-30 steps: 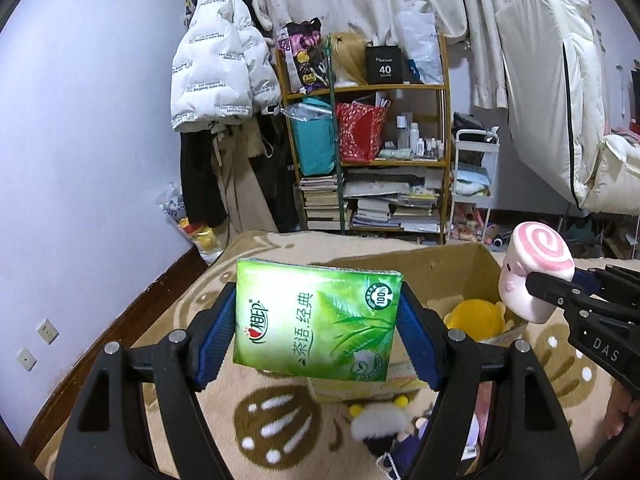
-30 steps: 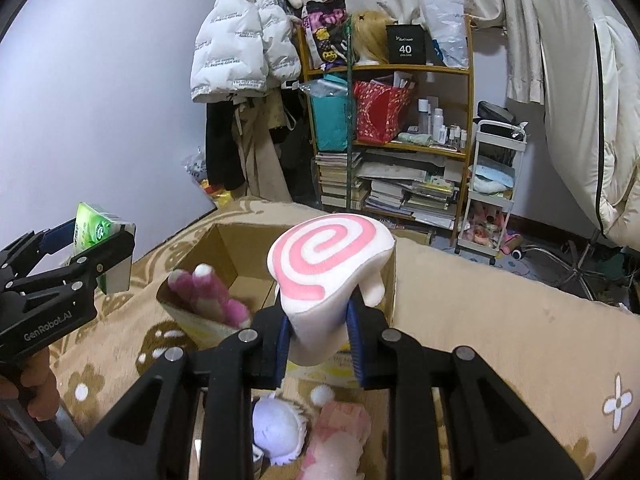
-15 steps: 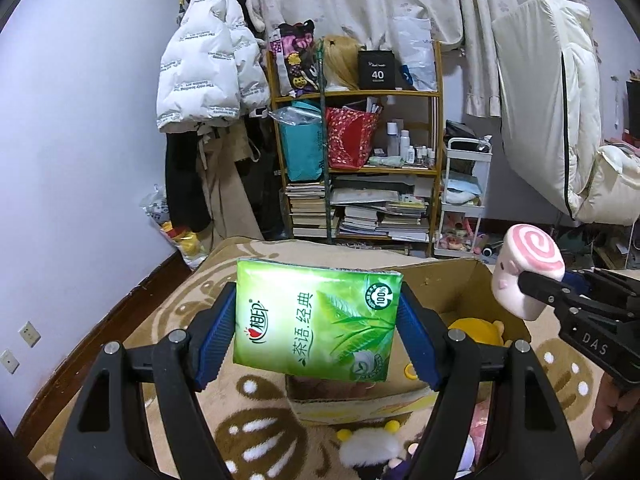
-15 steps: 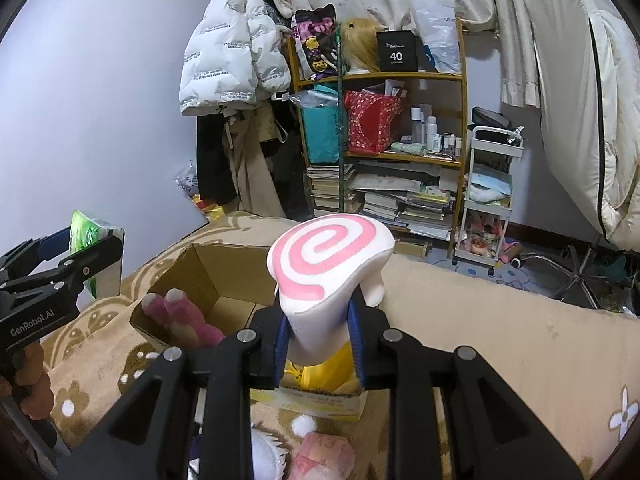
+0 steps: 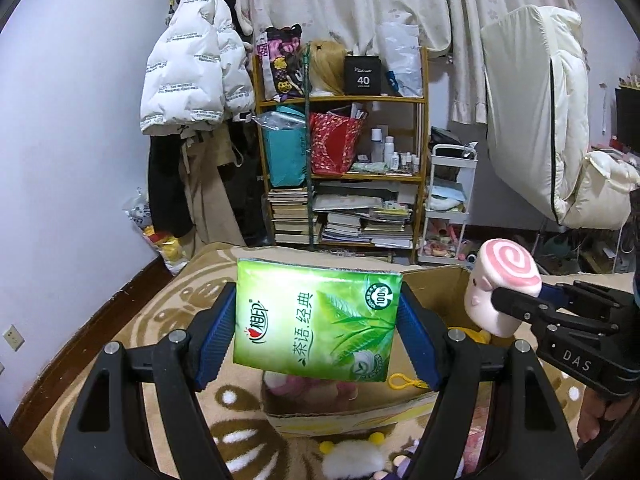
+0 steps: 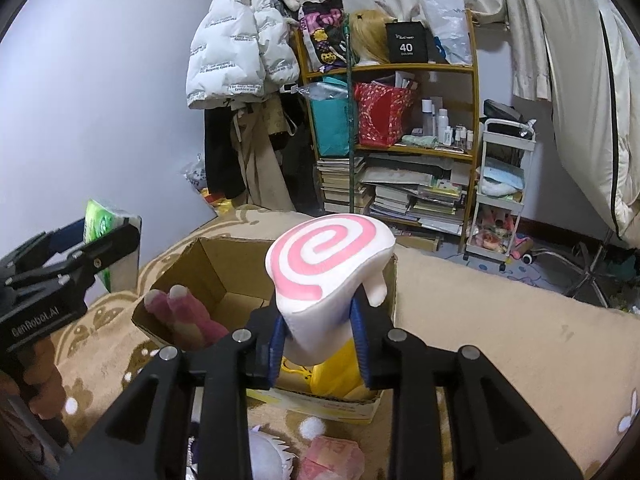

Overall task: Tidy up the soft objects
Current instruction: 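Lift the tissue pack and swirl cushion into the box and release both, then withdraw both tools from the box toward the remaining toys, then grasp the black boxed item with the left tool while the right tool grasps the pink plastic-wrapped roll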

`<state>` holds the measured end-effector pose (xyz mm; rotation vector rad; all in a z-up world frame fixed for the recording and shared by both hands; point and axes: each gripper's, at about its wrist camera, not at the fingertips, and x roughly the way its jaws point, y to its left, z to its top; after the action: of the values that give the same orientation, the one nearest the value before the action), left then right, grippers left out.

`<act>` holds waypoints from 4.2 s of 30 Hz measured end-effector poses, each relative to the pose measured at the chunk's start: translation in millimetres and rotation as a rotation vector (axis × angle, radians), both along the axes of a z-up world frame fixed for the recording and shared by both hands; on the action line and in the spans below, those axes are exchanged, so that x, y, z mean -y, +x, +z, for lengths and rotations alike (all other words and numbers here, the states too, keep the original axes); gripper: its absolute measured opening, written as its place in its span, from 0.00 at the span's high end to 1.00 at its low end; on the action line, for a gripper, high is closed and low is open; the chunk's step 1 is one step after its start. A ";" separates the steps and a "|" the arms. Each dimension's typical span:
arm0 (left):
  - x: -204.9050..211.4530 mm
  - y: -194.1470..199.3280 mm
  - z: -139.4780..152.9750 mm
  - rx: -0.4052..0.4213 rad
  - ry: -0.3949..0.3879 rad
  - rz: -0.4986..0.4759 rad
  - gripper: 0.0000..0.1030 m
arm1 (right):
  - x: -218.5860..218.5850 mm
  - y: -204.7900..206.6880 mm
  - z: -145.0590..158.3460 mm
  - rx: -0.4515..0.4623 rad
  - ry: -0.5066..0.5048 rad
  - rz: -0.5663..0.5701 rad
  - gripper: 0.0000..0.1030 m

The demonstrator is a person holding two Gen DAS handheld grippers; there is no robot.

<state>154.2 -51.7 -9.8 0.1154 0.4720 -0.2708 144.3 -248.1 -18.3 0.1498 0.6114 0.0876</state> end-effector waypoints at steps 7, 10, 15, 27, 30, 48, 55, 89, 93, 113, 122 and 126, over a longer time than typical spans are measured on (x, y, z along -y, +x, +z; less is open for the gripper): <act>11.1 1.4 -5.4 -0.019 -0.008 -0.045 0.28 | 7.4 1.4 -6.3 -0.017 0.051 -0.005 0.69; 16.5 2.7 -9.1 -0.034 -0.004 -0.059 0.28 | 9.0 2.5 -8.9 -0.023 0.072 -0.007 0.69; 24.7 6.6 -16.6 -0.049 0.021 -0.065 0.28 | 13.2 4.2 -13.5 -0.027 0.096 -0.006 0.68; 33.9 22.4 -39.4 -0.137 0.040 -0.050 0.27 | 20.5 12.8 -29.6 -0.056 0.148 -0.007 0.64; 33.9 25.0 -42.8 -0.158 0.035 -0.050 0.27 | 19.5 12.8 -31.8 -0.061 0.153 -0.002 0.61; 34.8 16.3 -48.9 -0.196 0.093 -0.024 0.13 | 20.6 12.2 -32.5 -0.091 0.176 0.006 0.48; 23.7 8.3 -44.7 -0.215 0.077 0.016 0.05 | 21.1 -0.1 -22.0 -0.042 0.158 -0.010 0.27; 8.1 -94.8 -23.9 -0.393 0.115 0.011 0.03 | 13.6 -99.8 4.4 -0.158 0.150 -0.052 0.01; 11.3 -94.3 -30.4 -0.404 0.127 0.008 0.03 | 16.1 -97.0 -2.0 -0.191 0.149 -0.067 0.01; 42.3 -73.7 -77.5 -0.481 0.139 -0.065 0.03 | 27.1 -61.8 -64.7 -0.407 0.215 -0.124 0.02; 56.2 -68.7 -99.6 -0.546 0.187 -0.098 0.03 | 27.8 -46.3 -85.5 -0.468 0.223 -0.138 0.02; 61.7 -66.8 -109.2 -0.572 0.221 -0.104 0.03 | 25.9 -40.2 -96.2 -0.514 0.213 -0.128 0.06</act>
<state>87.4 -113.3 -119.0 0.2821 1.0669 -0.3535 104.1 -274.0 -114.5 0.4250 1.1036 -0.0127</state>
